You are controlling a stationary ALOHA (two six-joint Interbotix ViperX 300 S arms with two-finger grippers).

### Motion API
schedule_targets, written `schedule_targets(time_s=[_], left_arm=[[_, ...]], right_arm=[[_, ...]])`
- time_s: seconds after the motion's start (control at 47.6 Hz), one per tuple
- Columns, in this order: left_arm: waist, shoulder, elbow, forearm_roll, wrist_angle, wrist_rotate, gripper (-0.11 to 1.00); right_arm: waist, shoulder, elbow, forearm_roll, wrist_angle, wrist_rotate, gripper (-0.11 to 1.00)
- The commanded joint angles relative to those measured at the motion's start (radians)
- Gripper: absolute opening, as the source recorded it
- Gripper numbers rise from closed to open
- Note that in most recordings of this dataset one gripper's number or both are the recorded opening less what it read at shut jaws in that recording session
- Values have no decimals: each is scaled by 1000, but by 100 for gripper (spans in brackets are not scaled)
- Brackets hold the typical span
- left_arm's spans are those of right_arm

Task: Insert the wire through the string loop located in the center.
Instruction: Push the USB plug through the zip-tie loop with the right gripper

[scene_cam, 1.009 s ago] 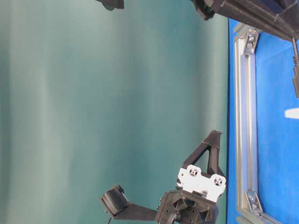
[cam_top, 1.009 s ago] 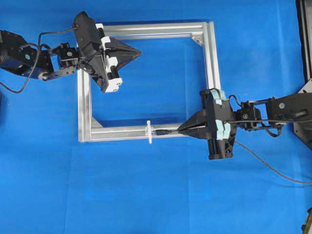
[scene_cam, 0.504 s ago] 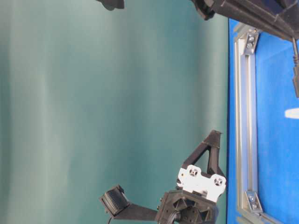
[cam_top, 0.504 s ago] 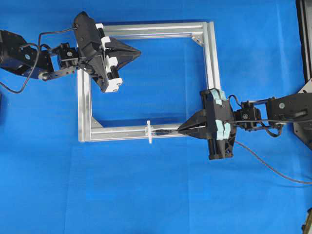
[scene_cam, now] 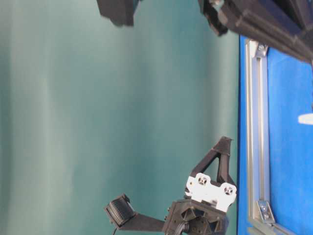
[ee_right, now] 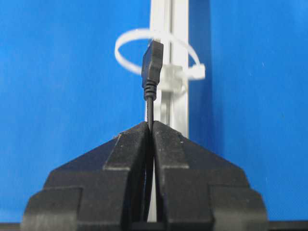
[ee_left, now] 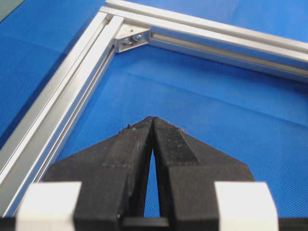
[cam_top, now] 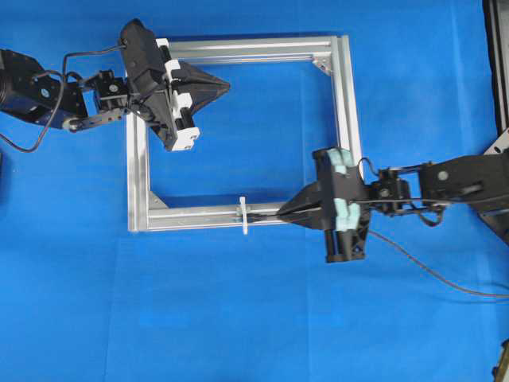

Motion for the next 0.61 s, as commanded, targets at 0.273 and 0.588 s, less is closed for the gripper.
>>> schedule_targets(time_s=[0.273, 0.588], left_arm=[[-3, -32, -5, 2, -5, 0, 0], [-3, -32, -3, 2, -6, 0, 0]], right_arm=[[-2, 83, -135, 2, -6, 0, -2], [-2, 98, -152, 2, -6, -2, -2]])
